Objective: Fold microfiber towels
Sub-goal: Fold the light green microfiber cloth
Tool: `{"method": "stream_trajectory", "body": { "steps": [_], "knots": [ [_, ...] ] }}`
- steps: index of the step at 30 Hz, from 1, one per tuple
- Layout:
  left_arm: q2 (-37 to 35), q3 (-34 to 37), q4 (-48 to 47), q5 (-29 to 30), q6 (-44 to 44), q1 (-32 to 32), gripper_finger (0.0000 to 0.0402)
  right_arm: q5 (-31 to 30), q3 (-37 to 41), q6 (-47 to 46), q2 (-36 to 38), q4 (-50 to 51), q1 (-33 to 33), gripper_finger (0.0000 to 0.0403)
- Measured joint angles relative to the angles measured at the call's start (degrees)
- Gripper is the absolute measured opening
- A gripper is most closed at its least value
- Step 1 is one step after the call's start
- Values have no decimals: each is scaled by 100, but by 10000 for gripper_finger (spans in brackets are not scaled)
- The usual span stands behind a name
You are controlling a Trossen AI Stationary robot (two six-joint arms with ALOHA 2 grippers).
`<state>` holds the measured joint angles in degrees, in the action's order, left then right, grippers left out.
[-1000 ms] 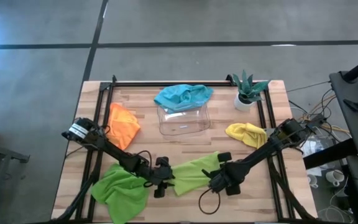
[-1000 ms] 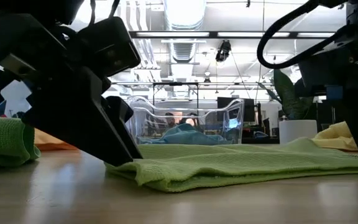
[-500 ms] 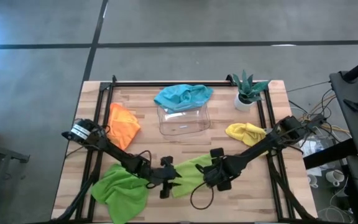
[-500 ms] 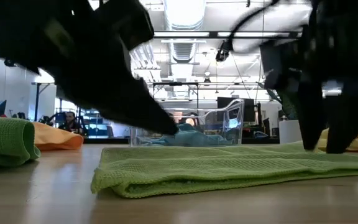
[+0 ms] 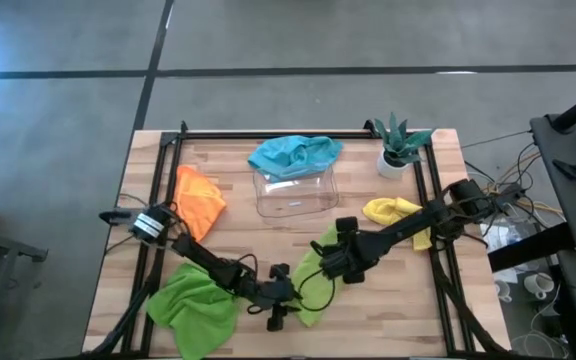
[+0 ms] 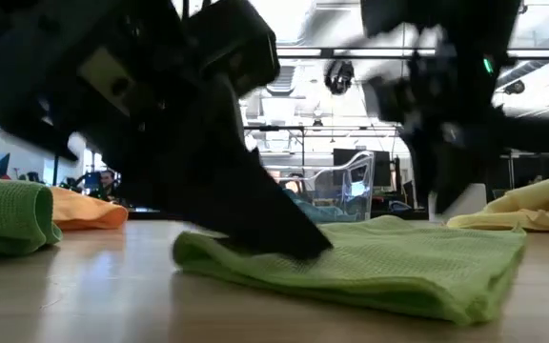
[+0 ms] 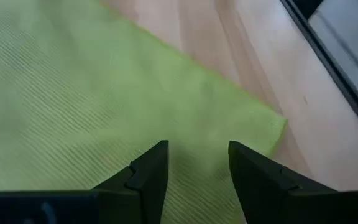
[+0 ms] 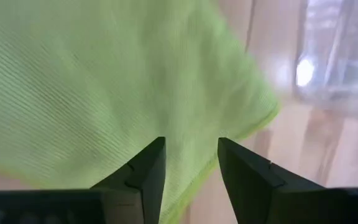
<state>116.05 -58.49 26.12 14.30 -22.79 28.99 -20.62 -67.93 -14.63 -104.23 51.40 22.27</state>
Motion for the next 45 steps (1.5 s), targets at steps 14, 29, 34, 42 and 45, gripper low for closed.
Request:
{"method": "stream_trajectory", "body": {
  "steps": [14,29,34,42,45],
  "knots": [
    [-148,71,-1313,2039,-511,-128,152,873,776,-745,189,-1724,373,136],
    [-487,-466,-1561,2107,-89,451,152,352,237,42,321,-936,-429,139],
    [-825,-335,-1850,2530,-129,451,152,-5,344,-289,605,-1041,-736,172],
    [-948,-307,-1968,2534,-226,582,152,-462,1706,-1077,1317,-1886,-792,212],
    [-948,-297,-1993,2525,-186,571,152,-450,2410,-1217,1738,-2965,-741,215]
  ]
}}
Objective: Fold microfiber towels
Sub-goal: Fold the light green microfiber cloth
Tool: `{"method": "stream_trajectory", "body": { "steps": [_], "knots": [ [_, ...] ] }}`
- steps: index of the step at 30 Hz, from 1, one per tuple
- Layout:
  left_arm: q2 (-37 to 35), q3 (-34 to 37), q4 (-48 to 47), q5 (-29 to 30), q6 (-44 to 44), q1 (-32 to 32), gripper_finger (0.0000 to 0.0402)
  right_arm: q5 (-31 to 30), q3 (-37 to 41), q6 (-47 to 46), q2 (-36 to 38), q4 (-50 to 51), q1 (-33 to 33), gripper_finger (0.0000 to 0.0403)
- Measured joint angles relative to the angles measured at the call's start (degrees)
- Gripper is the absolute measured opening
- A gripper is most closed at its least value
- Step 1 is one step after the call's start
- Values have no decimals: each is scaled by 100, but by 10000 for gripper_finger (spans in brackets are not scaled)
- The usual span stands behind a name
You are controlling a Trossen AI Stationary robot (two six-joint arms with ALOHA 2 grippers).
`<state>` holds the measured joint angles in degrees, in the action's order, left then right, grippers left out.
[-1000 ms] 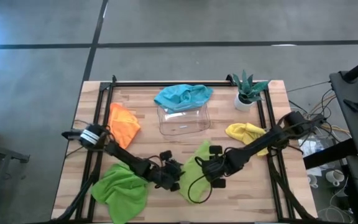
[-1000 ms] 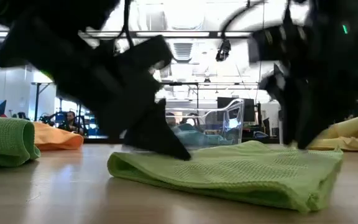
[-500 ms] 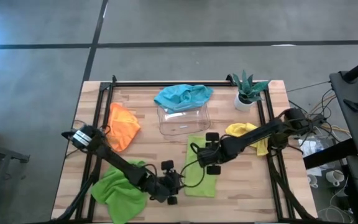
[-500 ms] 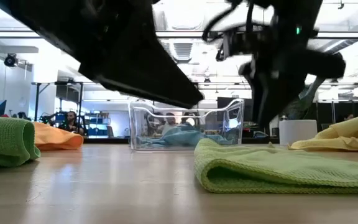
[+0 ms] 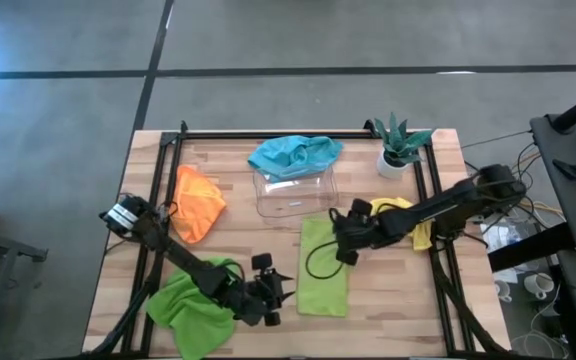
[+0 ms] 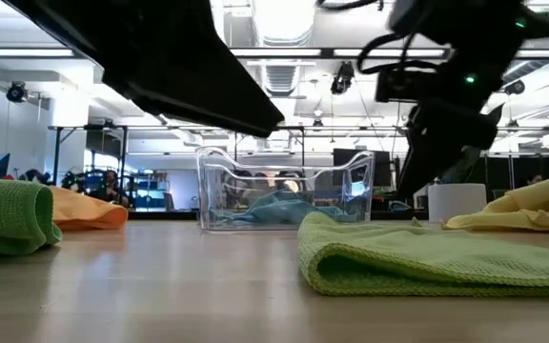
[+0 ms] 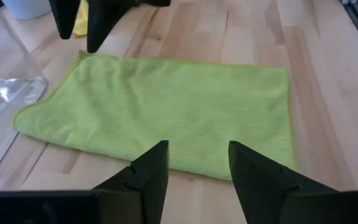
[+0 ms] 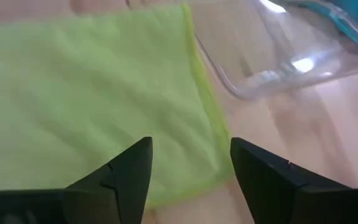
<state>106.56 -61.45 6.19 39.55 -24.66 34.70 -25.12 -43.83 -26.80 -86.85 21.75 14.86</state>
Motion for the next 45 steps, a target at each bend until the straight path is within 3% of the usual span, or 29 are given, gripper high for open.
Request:
{"method": "stream_trajectory", "body": {
  "steps": [7,12,18,23,30,34,38,43,45],
  "knots": [
    [-83,-77,12,-40,-5,22,152,266,1053,581,117,-2530,-597,215],
    [-400,-126,46,-39,-1,66,152,687,1151,581,-318,-2677,-903,215],
    [-655,-78,12,-217,377,176,152,729,982,421,-889,-2857,-899,211],
    [-827,-52,4,-221,437,259,152,809,922,549,-1121,-2902,-899,164],
    [-1005,-42,30,-59,706,393,152,836,933,769,-1054,-2828,-760,26],
    [-1005,-3,23,30,702,386,152,800,784,784,-858,-2438,-528,13],
    [-973,11,5,13,701,396,152,725,168,857,-782,-1332,-180,12],
    [-850,13,259,-825,839,388,152,155,-551,1103,-778,-543,111,12],
    [-605,28,456,-885,860,312,152,121,-714,1158,-778,-467,140,12]
  ]
}}
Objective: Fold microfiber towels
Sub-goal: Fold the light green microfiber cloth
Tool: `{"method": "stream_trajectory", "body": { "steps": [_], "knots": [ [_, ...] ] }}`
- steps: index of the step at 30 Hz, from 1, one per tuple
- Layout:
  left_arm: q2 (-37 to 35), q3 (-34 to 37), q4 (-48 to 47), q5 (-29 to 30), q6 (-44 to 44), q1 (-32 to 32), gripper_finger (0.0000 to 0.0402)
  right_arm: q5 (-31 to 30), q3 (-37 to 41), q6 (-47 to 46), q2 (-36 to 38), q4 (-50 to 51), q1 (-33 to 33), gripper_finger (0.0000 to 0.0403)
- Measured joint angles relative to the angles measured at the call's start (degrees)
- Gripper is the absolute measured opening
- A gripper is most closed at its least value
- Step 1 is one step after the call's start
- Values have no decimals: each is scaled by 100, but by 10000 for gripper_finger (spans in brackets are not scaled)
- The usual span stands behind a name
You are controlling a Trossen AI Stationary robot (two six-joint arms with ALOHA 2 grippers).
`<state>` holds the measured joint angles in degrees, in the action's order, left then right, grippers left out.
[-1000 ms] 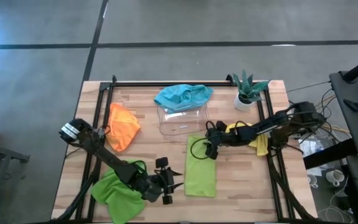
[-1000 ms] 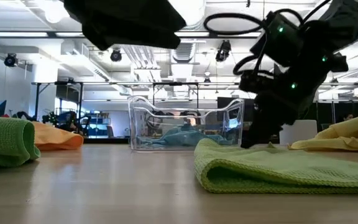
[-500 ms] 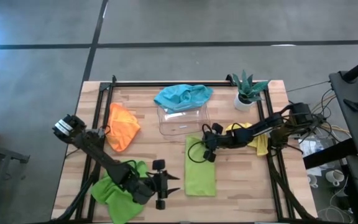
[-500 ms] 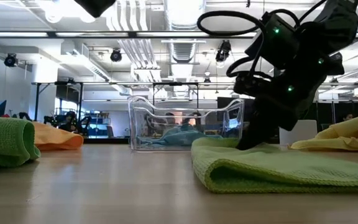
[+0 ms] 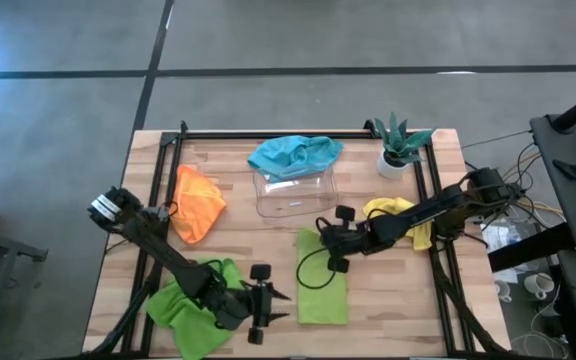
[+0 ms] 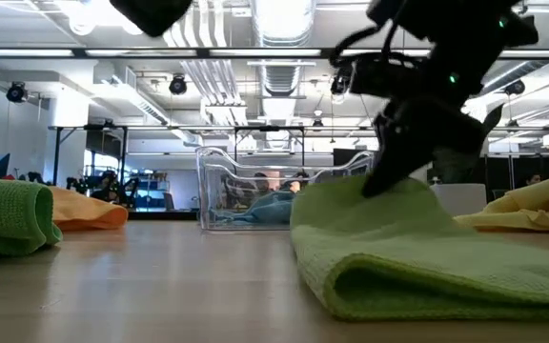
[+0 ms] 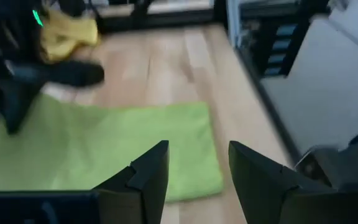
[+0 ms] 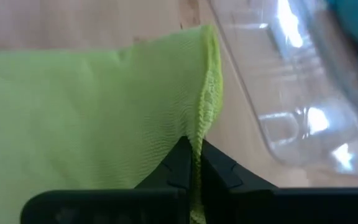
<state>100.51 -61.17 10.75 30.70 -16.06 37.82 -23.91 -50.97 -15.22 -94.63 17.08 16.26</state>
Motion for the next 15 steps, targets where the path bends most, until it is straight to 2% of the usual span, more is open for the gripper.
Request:
{"method": "stream_trajectory", "body": {
  "steps": [8,12,15],
  "knots": [
    [875,32,70,8,281,-748,149,-23,-412,365,20,-29,237,12],
    [1062,55,79,-399,291,-1003,122,-17,-497,430,21,-28,378,12],
    [1182,57,92,-564,285,-1093,86,-59,-498,433,22,-17,412,12]
  ]
}}
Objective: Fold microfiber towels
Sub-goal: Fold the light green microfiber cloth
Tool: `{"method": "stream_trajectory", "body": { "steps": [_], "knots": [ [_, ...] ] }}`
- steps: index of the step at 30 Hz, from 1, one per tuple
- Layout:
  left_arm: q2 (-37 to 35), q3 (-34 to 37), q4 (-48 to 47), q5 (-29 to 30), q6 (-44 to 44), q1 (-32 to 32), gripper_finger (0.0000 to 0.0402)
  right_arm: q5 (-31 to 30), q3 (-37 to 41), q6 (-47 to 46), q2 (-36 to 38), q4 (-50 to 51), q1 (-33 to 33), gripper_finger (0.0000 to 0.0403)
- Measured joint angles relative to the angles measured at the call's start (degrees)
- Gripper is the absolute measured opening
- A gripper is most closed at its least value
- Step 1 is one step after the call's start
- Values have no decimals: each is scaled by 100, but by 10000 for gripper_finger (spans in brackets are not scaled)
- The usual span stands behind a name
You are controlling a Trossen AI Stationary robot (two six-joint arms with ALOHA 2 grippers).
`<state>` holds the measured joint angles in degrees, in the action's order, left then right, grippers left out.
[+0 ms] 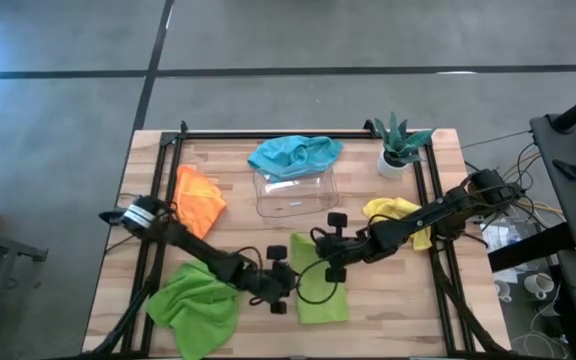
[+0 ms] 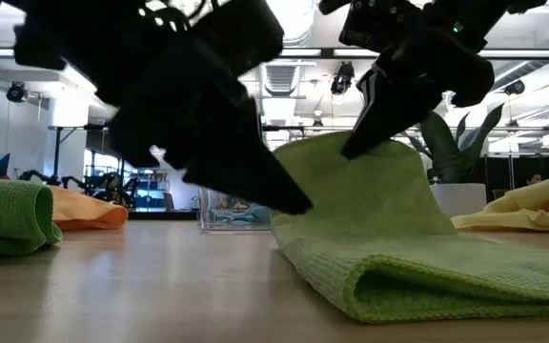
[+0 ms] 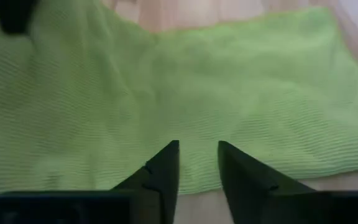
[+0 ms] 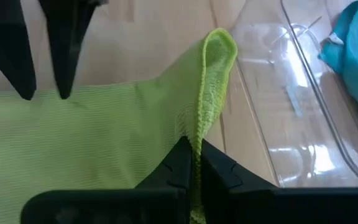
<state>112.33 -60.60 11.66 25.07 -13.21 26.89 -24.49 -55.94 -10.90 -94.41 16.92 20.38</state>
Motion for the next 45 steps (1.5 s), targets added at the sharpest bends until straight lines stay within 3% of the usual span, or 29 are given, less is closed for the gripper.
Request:
{"method": "stream_trajectory", "body": {
  "steps": [4,8,25,31,38,41,45],
  "knots": [
    [169,-2,-17,-15,-102,-58,16,-8,0,0,11,-14,14,12],
    [177,7,-5,94,-295,-110,3,-7,-6,32,20,-16,14,12],
    [172,230,-65,464,-750,-214,0,-129,-166,389,407,130,216,12],
    [-254,243,-206,562,-792,-180,0,-120,-149,396,356,136,442,12],
    [-884,295,-1672,551,-1334,-75,0,-107,-138,295,356,139,889,12],
    [-1044,292,-2187,846,-1702,-8,0,-102,-138,-67,352,116,1093,12],
    [-1003,300,-2100,1109,-1804,20,0,-87,-211,-617,350,98,1310,12]
  ]
}}
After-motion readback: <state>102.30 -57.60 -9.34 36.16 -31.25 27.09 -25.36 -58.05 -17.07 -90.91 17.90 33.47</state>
